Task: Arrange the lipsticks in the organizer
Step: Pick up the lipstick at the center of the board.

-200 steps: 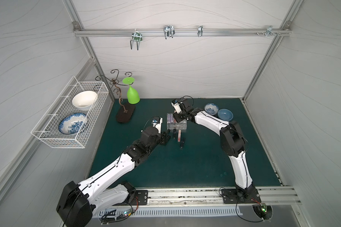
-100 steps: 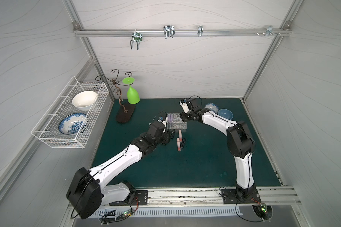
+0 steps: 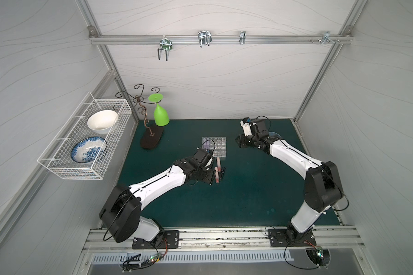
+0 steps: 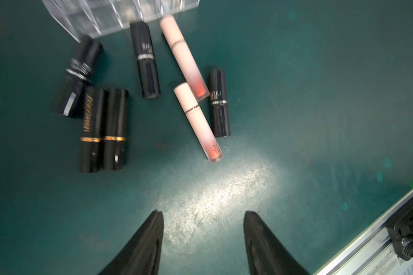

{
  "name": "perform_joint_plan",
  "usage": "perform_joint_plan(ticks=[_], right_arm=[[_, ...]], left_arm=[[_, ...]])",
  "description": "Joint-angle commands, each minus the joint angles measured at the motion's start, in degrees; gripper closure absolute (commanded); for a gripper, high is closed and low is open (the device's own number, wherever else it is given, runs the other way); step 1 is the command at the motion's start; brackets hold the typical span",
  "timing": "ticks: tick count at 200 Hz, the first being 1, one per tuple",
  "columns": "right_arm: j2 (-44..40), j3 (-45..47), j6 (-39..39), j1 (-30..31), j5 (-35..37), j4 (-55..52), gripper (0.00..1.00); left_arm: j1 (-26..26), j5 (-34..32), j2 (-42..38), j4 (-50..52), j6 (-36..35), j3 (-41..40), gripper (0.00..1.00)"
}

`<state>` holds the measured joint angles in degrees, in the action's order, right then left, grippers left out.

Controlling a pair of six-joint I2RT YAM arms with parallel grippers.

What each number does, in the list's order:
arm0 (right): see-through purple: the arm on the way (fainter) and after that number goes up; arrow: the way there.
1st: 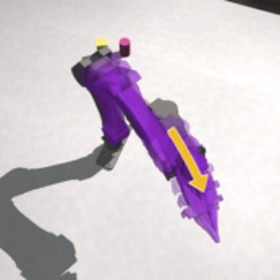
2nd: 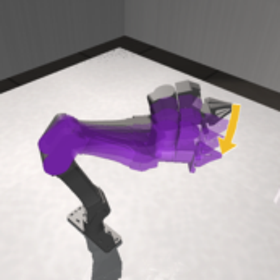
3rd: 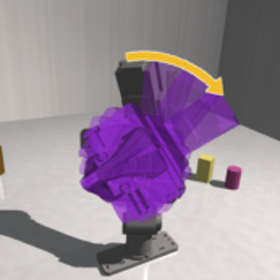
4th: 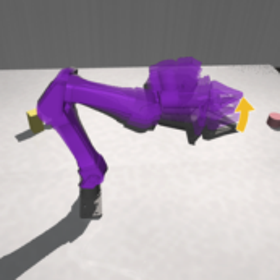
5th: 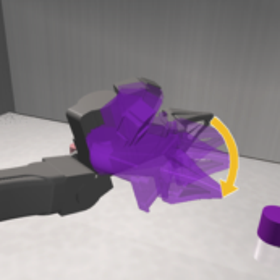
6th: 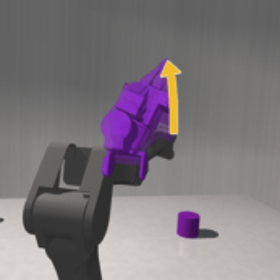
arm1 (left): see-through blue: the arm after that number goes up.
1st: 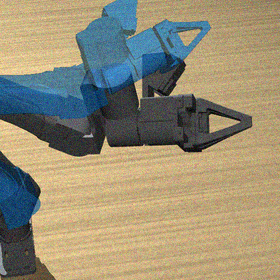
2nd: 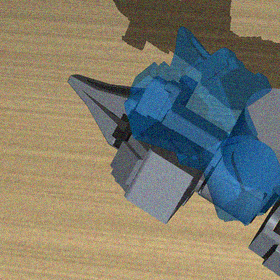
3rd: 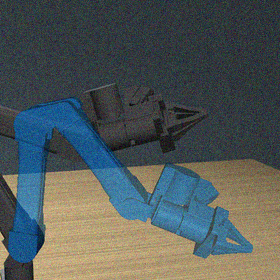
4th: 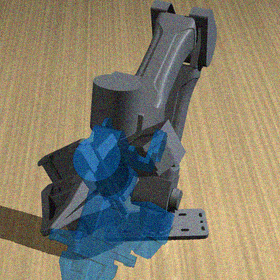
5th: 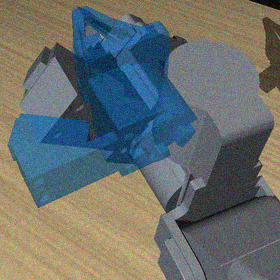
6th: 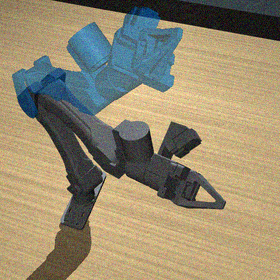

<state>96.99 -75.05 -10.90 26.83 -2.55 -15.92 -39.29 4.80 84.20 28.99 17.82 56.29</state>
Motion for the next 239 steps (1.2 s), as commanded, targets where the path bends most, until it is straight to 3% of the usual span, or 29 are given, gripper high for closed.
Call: perform_joint_plan(ticks=[1, 52, 127, 239], right_arm=[[-2.2, 2.9, -1.8, -0.9, -2.1, -1.0, 0.58], [-3.3, 3.6, -2.2, -1.7, -3.6, -0.6, 0.6], [-3.8, 3.6, -2.2, -2.2, -4.5, -0.8, 0.61], [-3.8, 3.4, -2.1, -2.4, -5.2, -1.3, 0.63]], left_arm=[[-0.3, 2.3, 5.1, -2.0, 2.4, 1.8, 0.43], [-0.4, 0.4, 14.5, -2.0, 2.4, 7.8, 0.49], [-0.4, -2.5, 21.8, -0.7, 2.3, 14.2, 0.51], [0.1, -3.9, 25.4, -1.1, 2.0, 14.4, 0.65]])
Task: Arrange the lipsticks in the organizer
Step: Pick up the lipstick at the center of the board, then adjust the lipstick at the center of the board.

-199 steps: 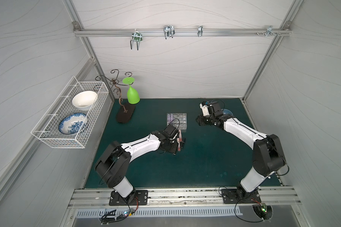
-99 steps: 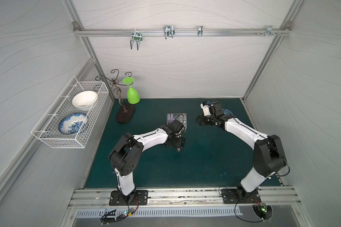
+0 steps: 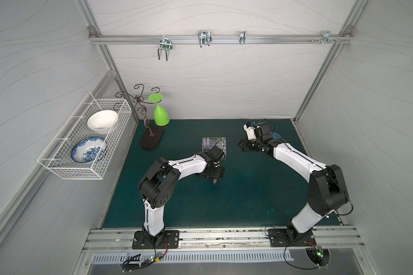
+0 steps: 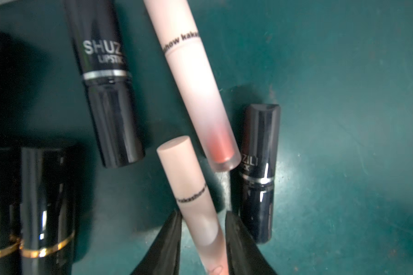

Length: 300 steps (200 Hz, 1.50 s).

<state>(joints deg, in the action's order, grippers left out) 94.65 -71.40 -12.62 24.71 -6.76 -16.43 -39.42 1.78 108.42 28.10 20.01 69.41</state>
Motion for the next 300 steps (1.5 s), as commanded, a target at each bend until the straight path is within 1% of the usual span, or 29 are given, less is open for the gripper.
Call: perform_joint_plan(ticks=[1, 23, 45, 79, 97, 127, 143, 161, 174, 184, 205, 215, 224, 239, 261, 279, 300], right_arm=[[-1.5, -0.3, -0.4, -0.3, -1.0, -0.8, 0.63], [-1.1, -0.6, -0.3, -0.3, -1.2, -1.2, 0.63], [-1.3, -0.8, -0.4, -0.3, -1.3, -1.5, 0.63], [-2.2, -1.4, -0.5, -0.3, -2.5, -2.5, 0.63], [-2.7, -2.7, -0.6, -0.3, -4.8, -4.4, 0.63], [-3.2, -3.2, -2.0, -0.3, -8.1, -8.8, 0.63], [-2.8, -0.2, -2.1, 0.1, -10.1, -10.5, 0.63], [-3.4, 5.2, -1.8, 1.0, -9.8, -11.6, 0.63], [-5.5, 8.7, -1.9, 2.5, -8.8, -13.4, 0.61], [-7.9, 10.6, -2.3, 4.5, -6.3, -16.0, 0.6], [-13.6, 13.4, -4.4, 11.9, 0.9, -23.6, 0.58], [-16.3, 15.2, -6.7, 15.7, 3.0, -26.4, 0.58], [-18.8, 17.6, -9.0, 18.4, 2.6, -27.1, 0.57], [-21.8, 21.9, -12.6, 21.3, -0.3, -26.1, 0.54], [-23.7, 26.3, -15.4, 22.7, -2.5, -24.1, 0.47], [-22.7, 28.8, -16.3, 22.6, -2.5, -22.6, 0.44], [-18.9, 28.9, -15.9, 22.4, -2.0, -21.1, 0.4]], left_arm=[[0.2, -0.8, 1.2, -0.2, -0.2, 1.3, 0.65], [0.3, -0.6, 1.7, -0.3, -0.3, 1.3, 0.68], [0.3, -0.6, 1.7, -0.4, -0.3, 1.2, 0.81], [0.3, -1.3, -0.6, -0.6, -0.4, 0.0, 0.86], [0.2, -2.4, -4.6, 0.1, -0.8, -1.3, 0.87], [0.3, -5.0, -14.0, 0.2, -1.4, -4.8, 0.87], [0.4, -5.7, -18.4, -0.5, -1.5, -6.8, 0.88], [0.3, -5.3, -23.0, -2.4, -1.1, -9.2, 0.88], [0.3, -4.5, -25.7, -3.9, -0.8, -10.6, 0.88], [0.3, -4.2, -27.3, -4.6, -0.7, -11.3, 0.88], [0.3, -3.8, -29.6, -5.2, -0.4, -12.3, 0.89], [0.3, -3.7, -30.3, -5.2, -0.3, -12.5, 0.89], [0.3, -3.5, -30.9, -5.4, -0.2, -12.8, 0.89], [0.3, -3.1, -31.8, -5.9, -0.1, -13.3, 0.9], [0.3, -2.3, -32.8, -6.2, 0.0, -14.0, 0.9], [0.3, -1.8, -33.7, -6.7, 0.3, -14.9, 0.9], [0.3, -1.9, -34.7, -6.7, 0.1, -15.5, 0.9]])
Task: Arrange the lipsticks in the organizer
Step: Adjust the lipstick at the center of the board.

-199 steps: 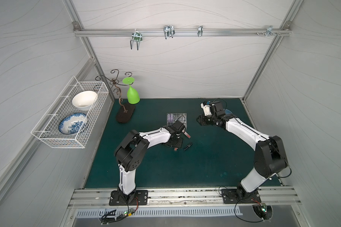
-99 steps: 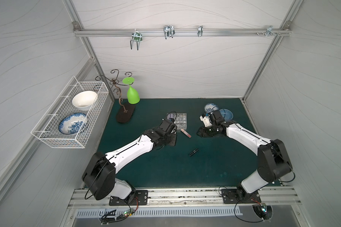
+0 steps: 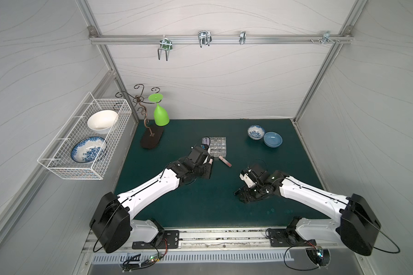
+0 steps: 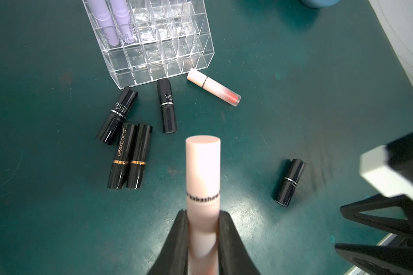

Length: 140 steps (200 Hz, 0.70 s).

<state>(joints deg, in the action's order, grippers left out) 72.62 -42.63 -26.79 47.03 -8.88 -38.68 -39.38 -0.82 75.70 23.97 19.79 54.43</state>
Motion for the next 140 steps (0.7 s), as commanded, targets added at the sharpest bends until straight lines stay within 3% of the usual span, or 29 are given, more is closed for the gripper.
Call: perform_joint_plan(ticks=[1, 95, 140], right_arm=[[3.3, 0.0, -1.7, 0.1, 0.1, 1.3, 0.4], [14.4, -6.6, 2.5, -5.6, -3.9, 7.6, 0.32], [11.0, -9.1, 3.2, -5.7, -3.4, 10.7, 0.29]], left_arm=[[0.3, 0.7, -2.0, -2.6, 0.3, -0.5, 0.9], [1.2, 0.5, -4.5, -3.0, -0.7, -2.3, 0.9], [1.6, 0.3, -6.0, -3.1, -1.1, -3.0, 0.91]])
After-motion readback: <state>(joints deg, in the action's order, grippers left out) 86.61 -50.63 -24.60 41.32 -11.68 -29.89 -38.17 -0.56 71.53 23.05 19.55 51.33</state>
